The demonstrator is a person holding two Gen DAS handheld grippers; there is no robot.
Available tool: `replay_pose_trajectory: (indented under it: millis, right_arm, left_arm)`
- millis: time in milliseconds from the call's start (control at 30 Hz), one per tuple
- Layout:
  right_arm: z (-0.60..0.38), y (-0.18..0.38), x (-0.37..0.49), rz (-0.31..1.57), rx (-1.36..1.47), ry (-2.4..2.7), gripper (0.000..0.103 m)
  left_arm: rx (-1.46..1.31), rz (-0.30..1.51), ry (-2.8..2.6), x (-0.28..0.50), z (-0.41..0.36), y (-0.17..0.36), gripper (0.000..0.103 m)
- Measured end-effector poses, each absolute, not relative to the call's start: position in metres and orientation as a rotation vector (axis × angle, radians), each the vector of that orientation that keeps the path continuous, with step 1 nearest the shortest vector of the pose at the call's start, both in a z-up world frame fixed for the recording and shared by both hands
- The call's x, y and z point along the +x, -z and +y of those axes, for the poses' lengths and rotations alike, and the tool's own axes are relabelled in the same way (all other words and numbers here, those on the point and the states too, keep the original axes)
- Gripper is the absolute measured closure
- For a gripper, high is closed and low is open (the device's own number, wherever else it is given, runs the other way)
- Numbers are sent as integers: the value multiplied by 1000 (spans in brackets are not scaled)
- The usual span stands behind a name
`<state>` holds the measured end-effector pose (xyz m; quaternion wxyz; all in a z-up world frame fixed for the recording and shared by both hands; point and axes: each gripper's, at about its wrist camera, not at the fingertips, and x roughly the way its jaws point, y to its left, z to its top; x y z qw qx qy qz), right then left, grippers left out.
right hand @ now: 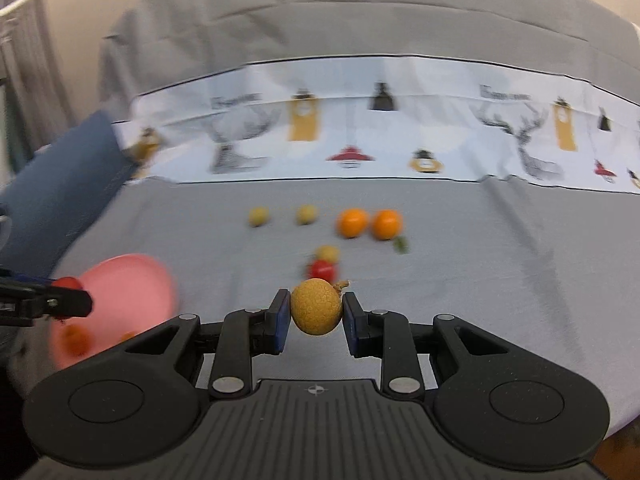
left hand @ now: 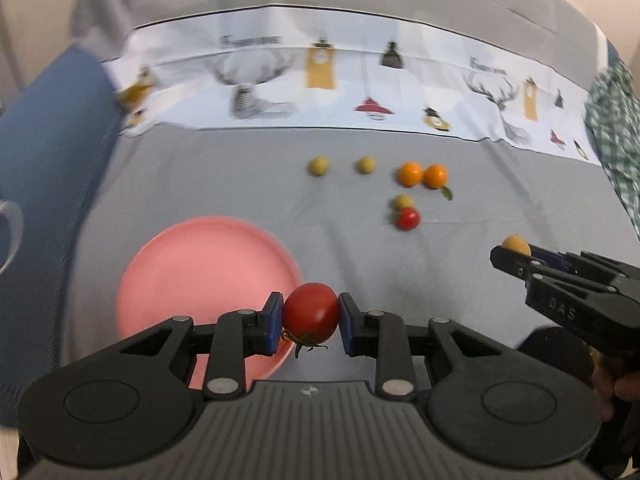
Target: Organize fruits
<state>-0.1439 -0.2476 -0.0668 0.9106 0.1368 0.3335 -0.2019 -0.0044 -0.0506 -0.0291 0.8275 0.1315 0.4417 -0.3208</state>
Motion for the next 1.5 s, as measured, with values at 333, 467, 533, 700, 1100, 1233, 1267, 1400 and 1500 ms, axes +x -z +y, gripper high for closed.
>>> replay_pose_trajectory:
  millis: [333, 467, 533, 700, 1100, 1233, 1267, 1400, 1500]
  right_arm:
    - [-131, 31, -155, 714, 205, 209, 74]
    - [-106, 26, -158, 731, 163, 197, 74]
    - [-98, 22, -161, 727, 140, 198, 74]
    - [-86, 20, -162, 730, 102, 208, 74]
    - [-76, 16, -163, 726, 62, 214, 74]
    - [-77, 16, -163, 727, 64, 216, 74]
    - [-77, 17, -163, 728, 65, 216, 74]
    - [-77, 18, -162, 732, 69, 217, 74]
    - [-78, 19, -160, 737, 73, 216, 74]
  left_arm:
    - [159, 930, 575, -43, 55, 7, 71]
    - [118, 923, 554, -52, 81, 2, 71]
    - [99, 917, 546, -55, 91, 1, 71]
    - [61, 925, 543, -55, 105, 1, 71]
    - [27, 913, 524, -53, 118, -1, 71]
    - [27, 915, 518, -51, 120, 0, 71]
    - [27, 917, 516, -51, 120, 0, 71]
    - [27, 923, 511, -48, 120, 2, 71]
    - [28, 929, 505, -46, 119, 3, 71]
